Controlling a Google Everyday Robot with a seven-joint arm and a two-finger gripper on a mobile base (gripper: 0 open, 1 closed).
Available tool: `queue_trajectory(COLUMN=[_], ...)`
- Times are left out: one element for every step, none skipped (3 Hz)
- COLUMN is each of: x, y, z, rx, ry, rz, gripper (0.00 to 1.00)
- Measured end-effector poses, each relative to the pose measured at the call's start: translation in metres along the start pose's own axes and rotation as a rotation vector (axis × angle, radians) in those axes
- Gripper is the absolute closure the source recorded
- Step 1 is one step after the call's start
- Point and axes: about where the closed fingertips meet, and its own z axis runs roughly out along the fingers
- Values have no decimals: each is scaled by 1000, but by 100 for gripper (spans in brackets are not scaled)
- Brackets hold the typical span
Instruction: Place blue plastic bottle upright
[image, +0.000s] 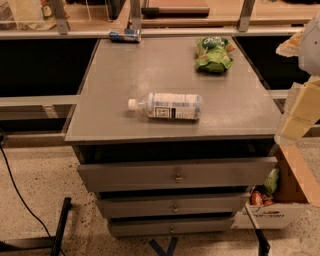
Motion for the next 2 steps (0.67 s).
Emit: queue_trajectory(x=[0,-9], y=[0,0], z=[0,0], rx=[0,1], ry=[0,16], rz=[0,-22], gripper=[0,0])
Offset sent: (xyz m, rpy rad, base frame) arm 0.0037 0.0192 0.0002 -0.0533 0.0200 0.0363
